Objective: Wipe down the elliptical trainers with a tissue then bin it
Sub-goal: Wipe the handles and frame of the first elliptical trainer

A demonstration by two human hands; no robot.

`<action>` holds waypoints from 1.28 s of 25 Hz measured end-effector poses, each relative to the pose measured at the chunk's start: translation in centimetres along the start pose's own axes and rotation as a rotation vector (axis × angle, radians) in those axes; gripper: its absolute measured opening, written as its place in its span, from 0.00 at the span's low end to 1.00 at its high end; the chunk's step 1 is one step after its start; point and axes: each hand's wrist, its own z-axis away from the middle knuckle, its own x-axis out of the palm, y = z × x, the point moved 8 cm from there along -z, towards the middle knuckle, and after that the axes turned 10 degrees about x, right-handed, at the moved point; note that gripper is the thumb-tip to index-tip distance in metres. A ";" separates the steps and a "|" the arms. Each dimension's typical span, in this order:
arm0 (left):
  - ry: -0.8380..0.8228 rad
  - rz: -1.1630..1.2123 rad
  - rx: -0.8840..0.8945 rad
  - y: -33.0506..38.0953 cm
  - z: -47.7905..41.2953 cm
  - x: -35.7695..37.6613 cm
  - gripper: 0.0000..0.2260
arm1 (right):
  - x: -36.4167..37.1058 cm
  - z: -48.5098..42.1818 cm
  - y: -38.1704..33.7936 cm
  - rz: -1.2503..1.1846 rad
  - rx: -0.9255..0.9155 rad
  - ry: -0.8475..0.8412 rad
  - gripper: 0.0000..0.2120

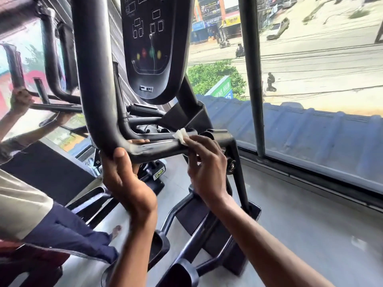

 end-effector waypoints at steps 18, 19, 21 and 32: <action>-0.116 0.078 0.035 0.8 0.9 1.4 0.16 | -0.5 -2.2 6.2 0.157 0.191 0.019 0.10; -0.152 0.112 0.032 0.4 1.0 1.6 0.16 | -0.5 -2.0 6.3 0.140 0.206 0.006 0.11; -0.222 0.172 0.031 -0.5 0.9 2.1 0.16 | -0.5 -2.0 7.0 0.078 0.304 -0.052 0.12; -0.705 0.231 0.159 -2.4 -2.4 3.1 0.05 | 1.4 1.5 7.2 0.082 0.299 0.207 0.13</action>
